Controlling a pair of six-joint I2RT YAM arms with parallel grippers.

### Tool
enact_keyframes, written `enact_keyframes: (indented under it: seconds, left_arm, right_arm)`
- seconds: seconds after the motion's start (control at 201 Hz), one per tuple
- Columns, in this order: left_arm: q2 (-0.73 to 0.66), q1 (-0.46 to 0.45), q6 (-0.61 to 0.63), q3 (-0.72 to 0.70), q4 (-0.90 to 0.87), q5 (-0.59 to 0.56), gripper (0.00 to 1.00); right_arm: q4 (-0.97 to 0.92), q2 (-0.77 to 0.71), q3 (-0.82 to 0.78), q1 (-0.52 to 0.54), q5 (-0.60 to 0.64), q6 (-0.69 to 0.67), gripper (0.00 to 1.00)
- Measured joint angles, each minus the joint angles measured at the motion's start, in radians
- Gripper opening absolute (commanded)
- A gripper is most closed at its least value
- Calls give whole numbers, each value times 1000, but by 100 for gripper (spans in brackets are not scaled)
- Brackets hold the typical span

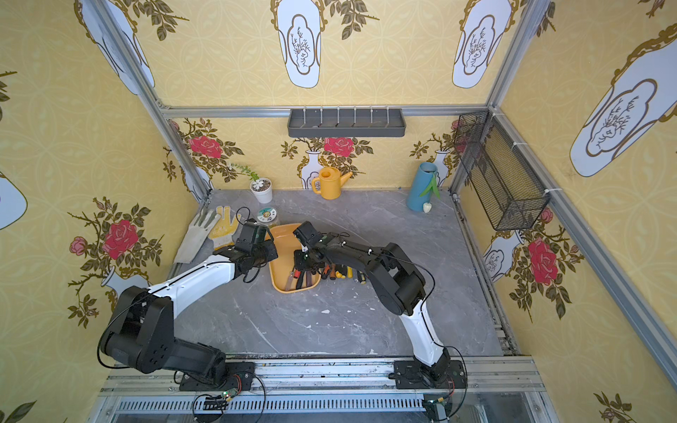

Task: Take out the screwdriver from the storage box
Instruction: Pick up the screwdriver from the storage box.

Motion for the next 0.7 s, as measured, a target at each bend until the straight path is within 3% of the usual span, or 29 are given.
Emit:
enact_keyframes:
  seconds: [0.697]
  left_arm:
    - [-3,1,-4,-1,-19,-16,0]
  right_arm:
    - [-47,71,98,13,6,-34,34]
